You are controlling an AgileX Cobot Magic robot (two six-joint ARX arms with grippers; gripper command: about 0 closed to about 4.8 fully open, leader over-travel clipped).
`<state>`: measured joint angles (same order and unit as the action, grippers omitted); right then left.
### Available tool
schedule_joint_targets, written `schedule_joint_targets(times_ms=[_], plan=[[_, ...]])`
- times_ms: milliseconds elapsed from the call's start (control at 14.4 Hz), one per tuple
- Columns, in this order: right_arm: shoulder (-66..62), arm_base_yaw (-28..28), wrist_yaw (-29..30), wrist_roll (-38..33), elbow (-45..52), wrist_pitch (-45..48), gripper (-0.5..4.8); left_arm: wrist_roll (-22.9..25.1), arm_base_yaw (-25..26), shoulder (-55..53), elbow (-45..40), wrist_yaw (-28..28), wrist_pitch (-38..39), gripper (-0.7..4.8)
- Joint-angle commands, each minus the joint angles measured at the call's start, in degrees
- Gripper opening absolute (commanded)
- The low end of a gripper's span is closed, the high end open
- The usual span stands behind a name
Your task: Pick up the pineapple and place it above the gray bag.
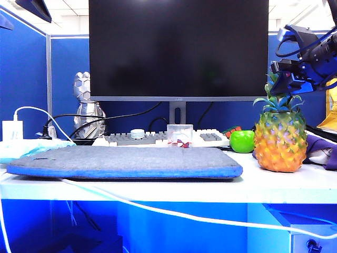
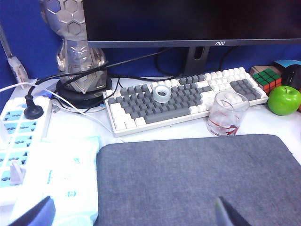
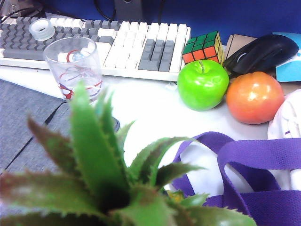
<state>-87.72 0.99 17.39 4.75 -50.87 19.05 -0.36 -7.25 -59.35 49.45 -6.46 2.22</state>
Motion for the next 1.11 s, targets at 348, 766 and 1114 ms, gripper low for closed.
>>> schedule_joint_targets(times_ms=[348, 766, 1114], plan=[[0.5, 0.6, 4.4, -2.2, -8.5, 0.9, -0.06, -0.3, 0.0, -1.2, 0.3, -0.2, 0.2, 4.79], [0.5, 9.0, 8.7, -3.0, -23.3, -3.9, -0.06, -0.3, 0.0, -1.3, 0.3, -0.4, -1.8, 4.79], [-2.8, 18.7, 9.7, -1.9, -26.7, -5.4, -0.06, -0.6, 0.0, -1.7, 0.3, -1.4, -1.9, 4.79]])
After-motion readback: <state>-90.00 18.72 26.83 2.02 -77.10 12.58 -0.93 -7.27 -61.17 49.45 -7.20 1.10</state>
